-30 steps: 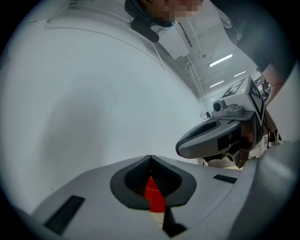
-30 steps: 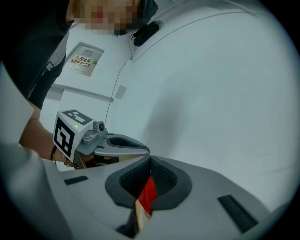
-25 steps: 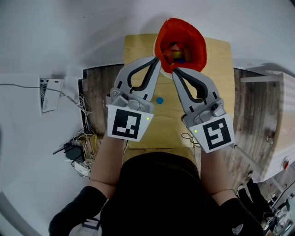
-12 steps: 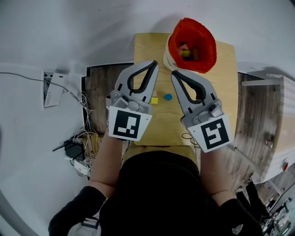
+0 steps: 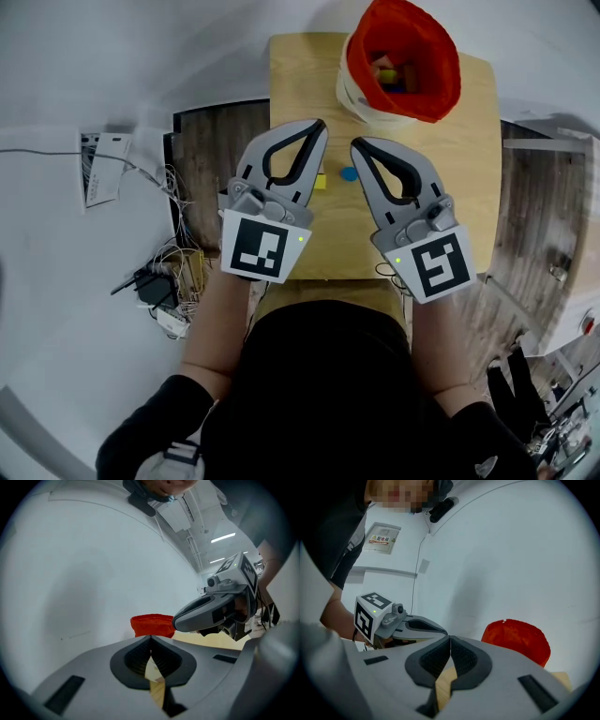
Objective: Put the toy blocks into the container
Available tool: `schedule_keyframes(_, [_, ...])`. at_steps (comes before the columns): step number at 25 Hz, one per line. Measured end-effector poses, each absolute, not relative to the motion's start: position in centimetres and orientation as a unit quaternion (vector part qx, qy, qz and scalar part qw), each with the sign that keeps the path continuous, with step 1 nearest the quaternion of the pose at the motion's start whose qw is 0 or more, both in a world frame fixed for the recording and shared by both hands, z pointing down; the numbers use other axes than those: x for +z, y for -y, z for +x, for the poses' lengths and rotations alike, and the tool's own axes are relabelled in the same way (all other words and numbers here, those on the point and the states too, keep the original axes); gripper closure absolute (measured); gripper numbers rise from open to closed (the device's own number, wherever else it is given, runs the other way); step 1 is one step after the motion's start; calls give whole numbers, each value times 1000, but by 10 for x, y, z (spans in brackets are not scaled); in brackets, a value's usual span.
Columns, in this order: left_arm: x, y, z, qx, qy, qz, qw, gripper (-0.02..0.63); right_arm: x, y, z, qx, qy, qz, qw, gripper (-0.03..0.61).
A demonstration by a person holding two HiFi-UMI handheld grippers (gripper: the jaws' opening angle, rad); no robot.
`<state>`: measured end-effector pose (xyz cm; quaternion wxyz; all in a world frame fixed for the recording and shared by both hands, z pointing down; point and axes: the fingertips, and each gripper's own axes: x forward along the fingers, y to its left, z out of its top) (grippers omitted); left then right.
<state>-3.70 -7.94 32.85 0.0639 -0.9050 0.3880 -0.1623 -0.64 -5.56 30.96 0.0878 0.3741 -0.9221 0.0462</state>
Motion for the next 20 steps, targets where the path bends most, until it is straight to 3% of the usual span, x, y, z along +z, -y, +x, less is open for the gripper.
schedule_keyframes(11, [370,72,-30,-173,-380,-908,26,604,359,42,-7,80,928,339,128,542])
schedule_keyframes(14, [377,68,-29,-168,-386,-907,15,604,385,36,-10,99,928,323,155,416])
schedule_keyframes(20, [394,56,-19,-161,-381,-911,-4,604,434,33,-8,121,920,321,192,400])
